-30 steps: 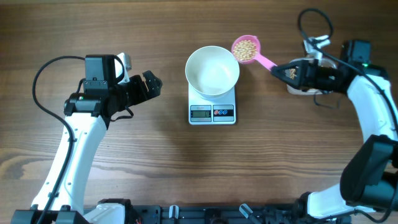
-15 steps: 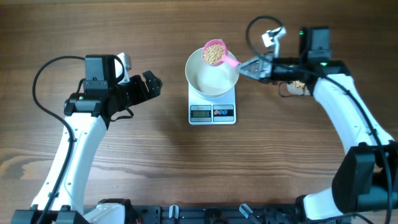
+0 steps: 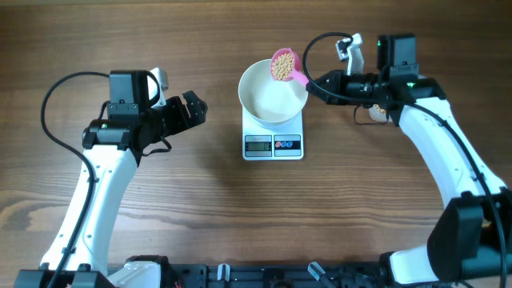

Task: Scoop item into bowl and weigh 150g on scale
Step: 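Tilt the scoop with the right gripper to pour soybeans into the bowl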

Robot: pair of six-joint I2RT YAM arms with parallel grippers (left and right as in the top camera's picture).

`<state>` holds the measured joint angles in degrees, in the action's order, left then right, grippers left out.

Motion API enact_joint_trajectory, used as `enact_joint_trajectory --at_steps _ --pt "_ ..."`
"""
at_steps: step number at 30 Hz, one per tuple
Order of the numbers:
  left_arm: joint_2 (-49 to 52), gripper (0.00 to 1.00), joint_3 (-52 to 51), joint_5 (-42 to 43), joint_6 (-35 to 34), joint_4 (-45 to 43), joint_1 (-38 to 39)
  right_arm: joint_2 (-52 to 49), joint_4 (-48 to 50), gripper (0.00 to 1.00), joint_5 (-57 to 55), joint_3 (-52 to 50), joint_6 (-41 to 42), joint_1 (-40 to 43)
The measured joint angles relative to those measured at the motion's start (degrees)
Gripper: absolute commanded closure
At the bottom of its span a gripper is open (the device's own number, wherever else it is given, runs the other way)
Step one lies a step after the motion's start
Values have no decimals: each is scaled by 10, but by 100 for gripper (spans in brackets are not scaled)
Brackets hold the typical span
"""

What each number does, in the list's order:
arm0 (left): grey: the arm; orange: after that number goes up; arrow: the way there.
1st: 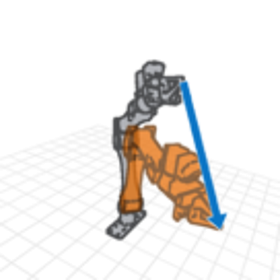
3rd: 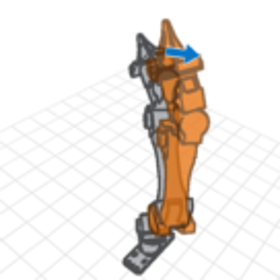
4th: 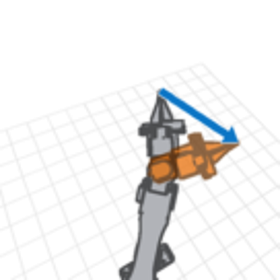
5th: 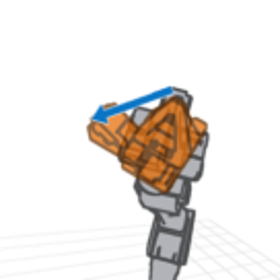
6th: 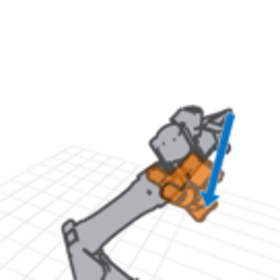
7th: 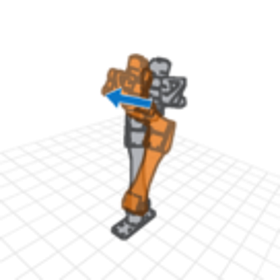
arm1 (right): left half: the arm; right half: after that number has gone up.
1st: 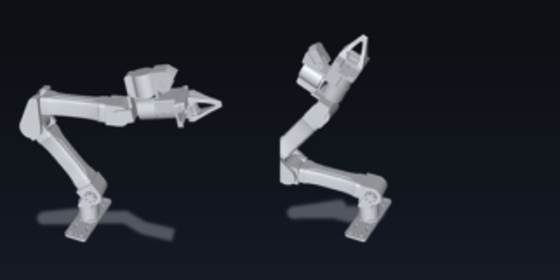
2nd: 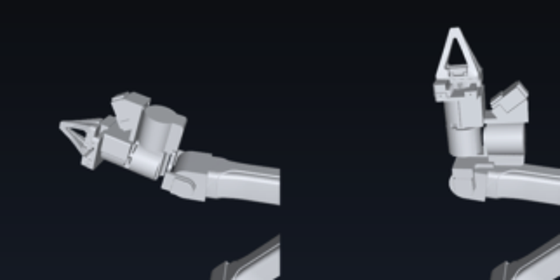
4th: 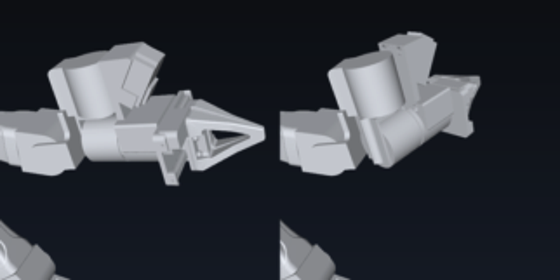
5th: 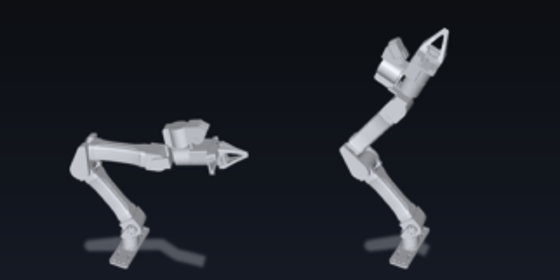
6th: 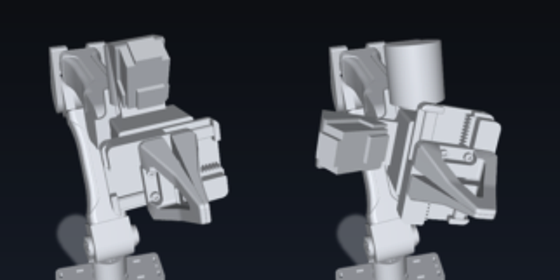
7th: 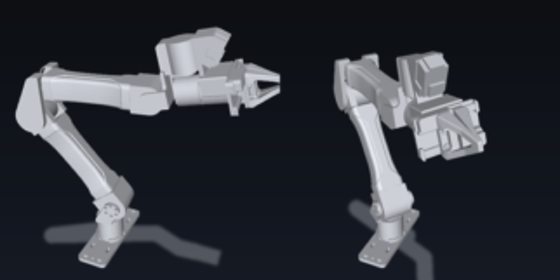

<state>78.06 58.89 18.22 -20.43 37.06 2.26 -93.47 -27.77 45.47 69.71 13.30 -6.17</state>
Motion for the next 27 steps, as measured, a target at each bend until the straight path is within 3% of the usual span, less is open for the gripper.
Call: enact_joint_trajectory --at_steps 27 --pt "0 0 0 -10 0 0 0 48 -39 95 -292 0 -130 -150"
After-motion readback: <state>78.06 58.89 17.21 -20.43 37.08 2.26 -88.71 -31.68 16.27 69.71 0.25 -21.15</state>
